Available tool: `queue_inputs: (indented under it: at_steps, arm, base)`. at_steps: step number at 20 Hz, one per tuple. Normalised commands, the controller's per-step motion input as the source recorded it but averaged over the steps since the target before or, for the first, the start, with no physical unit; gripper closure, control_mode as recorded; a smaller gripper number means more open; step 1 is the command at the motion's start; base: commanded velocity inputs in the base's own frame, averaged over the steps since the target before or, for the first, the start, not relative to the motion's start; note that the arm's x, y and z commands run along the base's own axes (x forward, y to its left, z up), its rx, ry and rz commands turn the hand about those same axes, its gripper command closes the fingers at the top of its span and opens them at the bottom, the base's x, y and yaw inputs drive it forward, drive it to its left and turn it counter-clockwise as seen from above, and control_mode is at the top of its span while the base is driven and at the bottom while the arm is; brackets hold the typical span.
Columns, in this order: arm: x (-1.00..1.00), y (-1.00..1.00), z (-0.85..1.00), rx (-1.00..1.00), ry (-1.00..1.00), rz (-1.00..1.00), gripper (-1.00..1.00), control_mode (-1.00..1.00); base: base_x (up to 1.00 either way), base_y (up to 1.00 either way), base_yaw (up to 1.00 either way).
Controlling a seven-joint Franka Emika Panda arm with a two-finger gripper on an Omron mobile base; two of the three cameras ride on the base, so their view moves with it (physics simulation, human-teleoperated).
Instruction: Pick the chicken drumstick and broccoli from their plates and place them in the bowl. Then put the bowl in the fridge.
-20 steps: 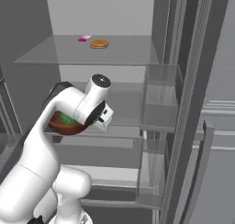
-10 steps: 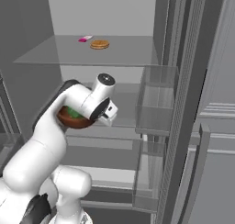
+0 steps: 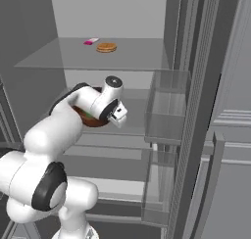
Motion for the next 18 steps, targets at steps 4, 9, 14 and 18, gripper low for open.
queue_inputs:
  at_steps: [4, 9, 14, 18]
  arm:
    - [0.31, 0.00, -0.66, 0.00, 0.00, -0.12, 1.00, -1.00]
    - [0.71, 0.12, -0.46, 0.00, 0.00, -0.12, 1.00, -1.00]
    - [0.91, 0.20, -0.28, 0.00, 0.00, -0.12, 1.00, -1.00]
    - [0.41, 0.06, -0.08, 0.00, 0.00, -0.09, -1.00, -1.00]
  base:
    - [0.00, 0.00, 0.00]
    - [0.00, 0.00, 0.00]
    - [0.00, 0.00, 0.00]
    - [0.00, 0.00, 0.00]
